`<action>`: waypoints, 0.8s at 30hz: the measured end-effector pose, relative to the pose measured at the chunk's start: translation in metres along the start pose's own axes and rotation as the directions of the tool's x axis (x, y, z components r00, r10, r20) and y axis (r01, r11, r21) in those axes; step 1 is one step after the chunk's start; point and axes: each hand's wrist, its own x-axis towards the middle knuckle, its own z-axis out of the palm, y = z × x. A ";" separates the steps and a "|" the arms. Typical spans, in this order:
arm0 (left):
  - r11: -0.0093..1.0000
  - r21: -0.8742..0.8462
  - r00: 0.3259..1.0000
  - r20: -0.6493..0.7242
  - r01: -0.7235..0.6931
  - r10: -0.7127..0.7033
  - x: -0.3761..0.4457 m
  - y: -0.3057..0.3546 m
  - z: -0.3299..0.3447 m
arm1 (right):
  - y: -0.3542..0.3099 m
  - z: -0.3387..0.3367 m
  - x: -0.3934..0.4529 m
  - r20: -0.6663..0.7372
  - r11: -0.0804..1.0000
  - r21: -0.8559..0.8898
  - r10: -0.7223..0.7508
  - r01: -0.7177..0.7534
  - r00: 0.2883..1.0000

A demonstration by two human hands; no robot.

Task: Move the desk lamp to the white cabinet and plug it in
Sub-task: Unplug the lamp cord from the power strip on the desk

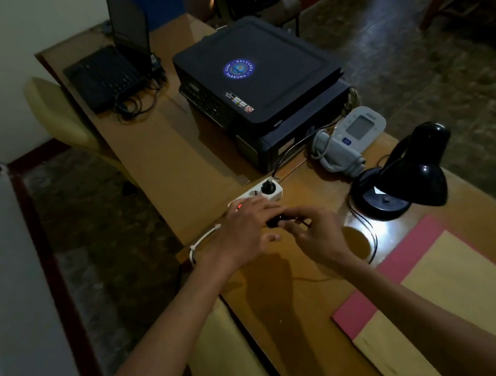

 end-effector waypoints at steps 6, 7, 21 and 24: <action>0.999 0.031 1.000 0.010 -0.014 0.014 0.005 0.027 -0.003 | 0.003 -0.028 -0.022 0.052 0.999 0.034 -0.043 0.041 0.998; 0.999 0.032 1.000 0.017 -0.005 0.004 0.007 0.032 -0.002 | 0.006 -0.033 -0.024 0.060 0.999 0.045 -0.025 0.022 0.998; 0.817 -0.222 0.825 -0.079 0.532 -0.559 0.026 0.048 0.045 | 0.166 -0.131 -0.034 -0.271 0.866 0.069 0.494 -0.496 0.826; 0.756 -0.256 0.784 0.006 0.602 -0.621 0.024 0.046 0.055 | 0.204 -0.152 -0.006 -0.264 0.858 -0.157 0.440 -0.488 0.858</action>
